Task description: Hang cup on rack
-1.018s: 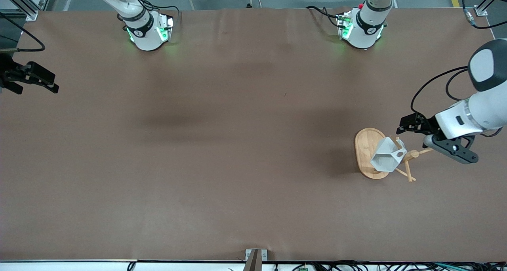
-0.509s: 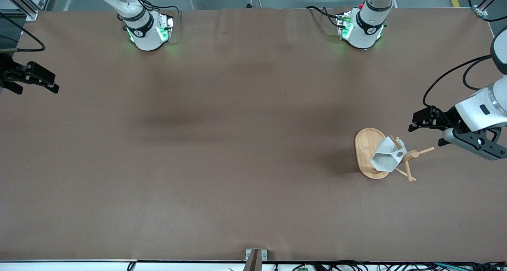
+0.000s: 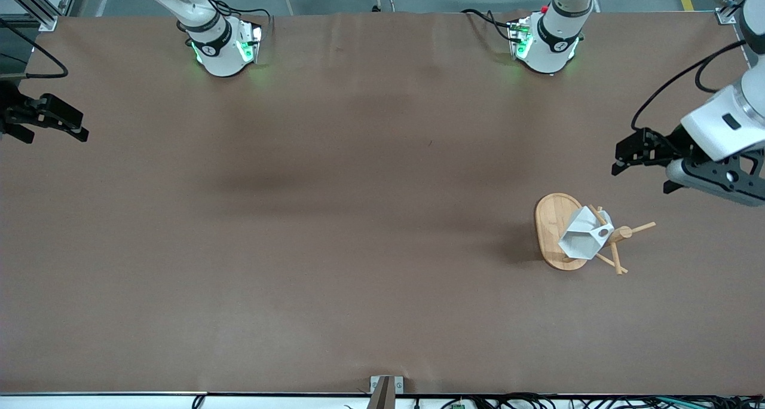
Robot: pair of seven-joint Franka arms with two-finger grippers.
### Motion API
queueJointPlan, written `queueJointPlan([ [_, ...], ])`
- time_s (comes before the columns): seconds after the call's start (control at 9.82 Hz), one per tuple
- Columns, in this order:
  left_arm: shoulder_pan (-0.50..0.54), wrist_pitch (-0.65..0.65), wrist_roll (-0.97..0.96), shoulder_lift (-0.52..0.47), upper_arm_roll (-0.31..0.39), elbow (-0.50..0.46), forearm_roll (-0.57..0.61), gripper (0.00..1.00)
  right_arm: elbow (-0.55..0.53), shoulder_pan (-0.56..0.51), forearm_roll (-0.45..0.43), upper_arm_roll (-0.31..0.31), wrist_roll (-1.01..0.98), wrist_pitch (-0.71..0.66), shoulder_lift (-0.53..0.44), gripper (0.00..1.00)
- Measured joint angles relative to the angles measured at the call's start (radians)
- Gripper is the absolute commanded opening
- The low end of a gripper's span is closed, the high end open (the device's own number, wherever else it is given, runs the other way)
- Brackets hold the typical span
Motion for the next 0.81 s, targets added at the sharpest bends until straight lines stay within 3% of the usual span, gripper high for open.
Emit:
queueJointPlan([
  [0.2,-0.195,-0.015,0.0,-0.064,0.221,-0.019,0.001,1.0,0.0,0.0,0.0,0.0,0.0,0.0,0.0,0.98],
  [0.51,-0.392,-0.028,0.0,-0.121,0.457,-0.032,0.001,1.0,0.0,0.0,0.0,0.0,0.001,0.0,0.0,0.98],
  [0.81,-0.455,-0.061,-0.072,-0.198,0.525,-0.104,0.001,1.0,0.0,0.0,0.0,0.0,0.001,0.001,0.0,0.98],
])
